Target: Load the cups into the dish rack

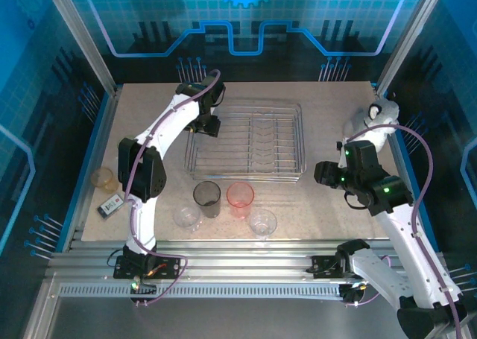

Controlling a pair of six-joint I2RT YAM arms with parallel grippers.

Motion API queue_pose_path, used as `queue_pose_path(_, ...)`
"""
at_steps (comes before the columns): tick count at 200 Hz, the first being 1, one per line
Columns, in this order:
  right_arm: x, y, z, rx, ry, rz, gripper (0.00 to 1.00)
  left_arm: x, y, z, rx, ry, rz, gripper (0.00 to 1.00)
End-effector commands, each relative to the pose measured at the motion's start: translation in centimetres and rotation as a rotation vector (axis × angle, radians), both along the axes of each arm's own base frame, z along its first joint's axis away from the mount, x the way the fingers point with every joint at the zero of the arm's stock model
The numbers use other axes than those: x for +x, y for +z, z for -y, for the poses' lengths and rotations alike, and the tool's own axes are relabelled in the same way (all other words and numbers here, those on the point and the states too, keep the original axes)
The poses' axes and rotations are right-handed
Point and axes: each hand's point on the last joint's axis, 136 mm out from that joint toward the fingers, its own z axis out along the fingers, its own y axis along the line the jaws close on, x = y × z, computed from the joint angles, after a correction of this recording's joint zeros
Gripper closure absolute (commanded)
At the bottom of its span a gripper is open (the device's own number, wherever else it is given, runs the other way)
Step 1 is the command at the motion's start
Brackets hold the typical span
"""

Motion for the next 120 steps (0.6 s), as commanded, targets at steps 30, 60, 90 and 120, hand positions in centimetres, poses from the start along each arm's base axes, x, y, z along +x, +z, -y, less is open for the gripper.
queue_pose_path(30,-1.2,-0.7,-0.3,0.012,0.022,-0.095,0.27,2.1,0.8,-0.2,0.023,0.001,0.088,0.15)
queue_pose_path(60,-1.3,-0.3,-1.1,0.042,0.05,-0.12,0.27,2.0,0.9,-0.2,0.016,-0.002,0.095,0.05)
queue_pose_path(90,-1.7,0.8,-3.0,0.053,0.101,-0.141,0.3,2.0,3.0,0.1,-0.015,-0.004,0.168,0.01)
queue_pose_path(120,-1.7,1.8,-6.7,0.018,0.192,-0.141,0.32,1.3,6.8,0.0,-0.066,0.003,0.287,0.01)
